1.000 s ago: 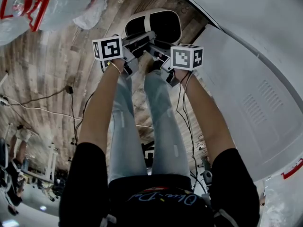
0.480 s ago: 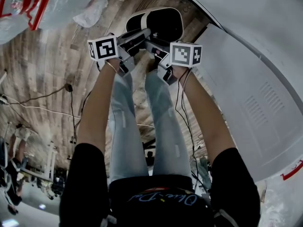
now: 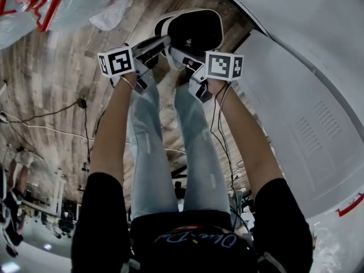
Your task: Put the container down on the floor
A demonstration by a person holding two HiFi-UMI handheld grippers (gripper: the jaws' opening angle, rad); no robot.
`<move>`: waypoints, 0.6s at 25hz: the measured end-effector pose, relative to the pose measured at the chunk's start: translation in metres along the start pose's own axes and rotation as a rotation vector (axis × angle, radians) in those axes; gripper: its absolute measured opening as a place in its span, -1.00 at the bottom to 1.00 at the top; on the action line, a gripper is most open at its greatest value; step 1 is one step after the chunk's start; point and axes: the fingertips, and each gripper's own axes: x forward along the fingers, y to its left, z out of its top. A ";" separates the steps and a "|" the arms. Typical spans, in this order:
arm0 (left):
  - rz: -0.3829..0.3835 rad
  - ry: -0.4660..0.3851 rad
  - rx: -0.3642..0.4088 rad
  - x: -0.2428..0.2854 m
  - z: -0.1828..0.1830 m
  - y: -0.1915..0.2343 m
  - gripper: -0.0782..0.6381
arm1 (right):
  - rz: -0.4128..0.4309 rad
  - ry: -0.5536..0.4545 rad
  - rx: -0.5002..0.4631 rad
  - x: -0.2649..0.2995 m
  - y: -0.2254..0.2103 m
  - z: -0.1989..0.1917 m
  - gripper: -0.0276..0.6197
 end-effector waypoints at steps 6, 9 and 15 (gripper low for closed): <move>0.059 -0.024 0.015 -0.016 0.003 0.018 -0.62 | 0.003 -0.027 0.001 0.002 0.002 0.004 -0.50; 0.111 -0.043 0.011 -0.024 0.004 0.030 -0.62 | -0.005 -0.039 0.003 0.001 0.003 0.003 -0.50; 0.186 -0.062 0.010 -0.035 0.003 0.047 -0.61 | -0.023 -0.068 -0.005 -0.004 0.002 0.009 -0.50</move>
